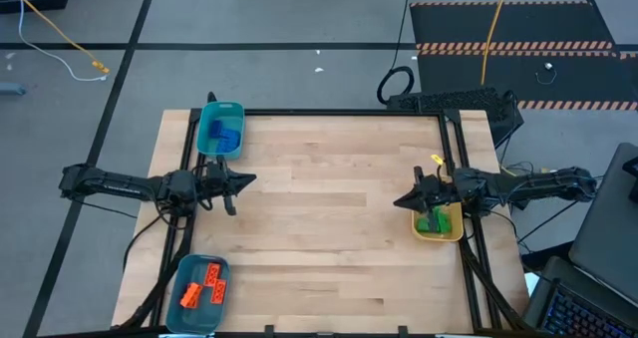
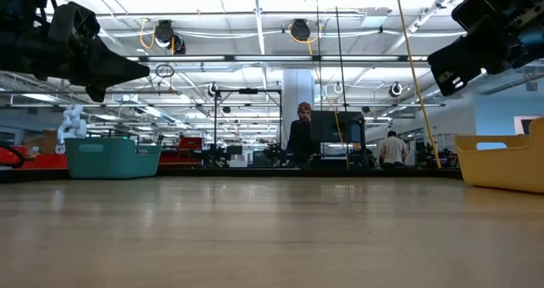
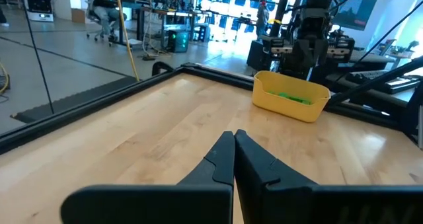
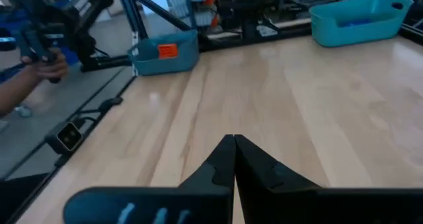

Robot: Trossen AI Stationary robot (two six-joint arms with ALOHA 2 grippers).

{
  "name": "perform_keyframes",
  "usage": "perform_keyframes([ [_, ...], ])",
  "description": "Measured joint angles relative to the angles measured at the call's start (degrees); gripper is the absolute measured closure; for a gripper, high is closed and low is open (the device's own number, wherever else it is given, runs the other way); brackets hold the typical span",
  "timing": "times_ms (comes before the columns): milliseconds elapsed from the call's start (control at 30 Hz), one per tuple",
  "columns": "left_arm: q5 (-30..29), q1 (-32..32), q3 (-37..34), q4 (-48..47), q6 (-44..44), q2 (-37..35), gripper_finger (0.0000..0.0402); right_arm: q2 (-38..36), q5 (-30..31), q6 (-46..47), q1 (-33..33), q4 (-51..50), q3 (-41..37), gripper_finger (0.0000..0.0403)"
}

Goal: Sort & place blocks by color
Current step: Return to Home Position

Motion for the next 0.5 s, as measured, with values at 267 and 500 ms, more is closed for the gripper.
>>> perform_keyframes([
  [267,0.7,0.0,0.0,0.1,2.0,0.0,0.0401,-5.4,-0.3,-2.3,-1.2,5.5,-4.9,0.0403],
  [500,5.6,0.0,0.0,2.6,7.5,0.0,0.0401,-8.4,-0.3,-2.1,-1.5,11.6,-9.8,0.0403],
])
